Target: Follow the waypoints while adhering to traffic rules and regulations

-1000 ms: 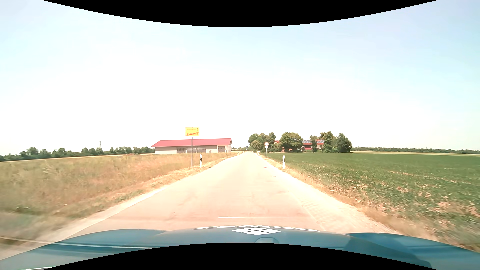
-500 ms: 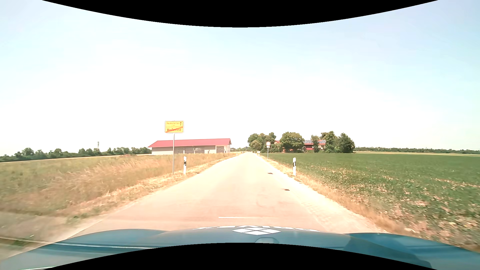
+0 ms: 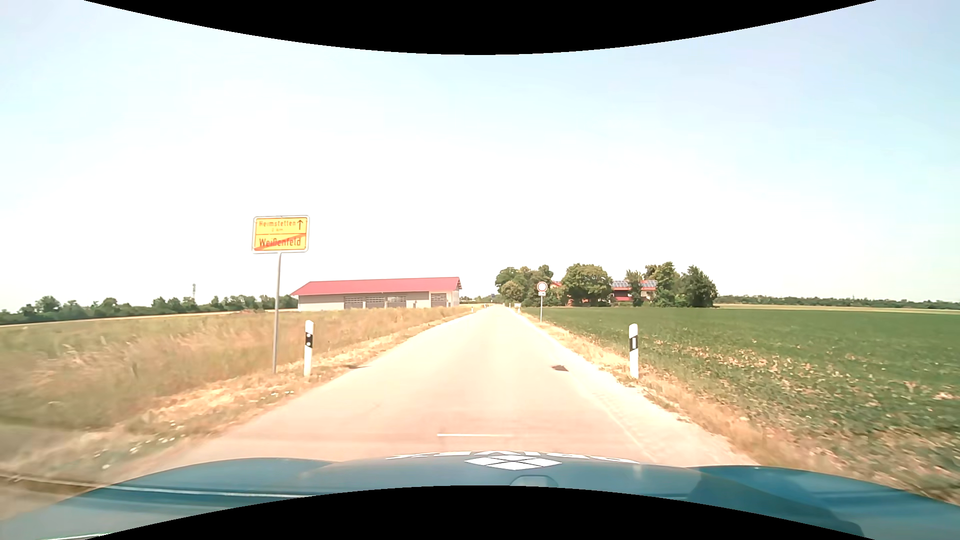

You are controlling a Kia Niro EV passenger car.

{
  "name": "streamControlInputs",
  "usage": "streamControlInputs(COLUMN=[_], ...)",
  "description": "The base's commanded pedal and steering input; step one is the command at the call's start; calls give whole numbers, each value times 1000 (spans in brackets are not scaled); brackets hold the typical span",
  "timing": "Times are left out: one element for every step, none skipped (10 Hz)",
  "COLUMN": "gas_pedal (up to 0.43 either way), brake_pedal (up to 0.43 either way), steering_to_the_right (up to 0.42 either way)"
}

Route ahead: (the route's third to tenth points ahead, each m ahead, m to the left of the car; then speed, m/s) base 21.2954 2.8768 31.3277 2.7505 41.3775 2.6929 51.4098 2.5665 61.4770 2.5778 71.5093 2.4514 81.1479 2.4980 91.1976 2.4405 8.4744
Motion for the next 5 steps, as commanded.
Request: streamControlInputs(gas_pedal=[197, 197, 197, 197, 197], brake_pedal=[0, 0, 0, 0, 0], steering_to_the_right=[-7, -6, -4, -3, -3])
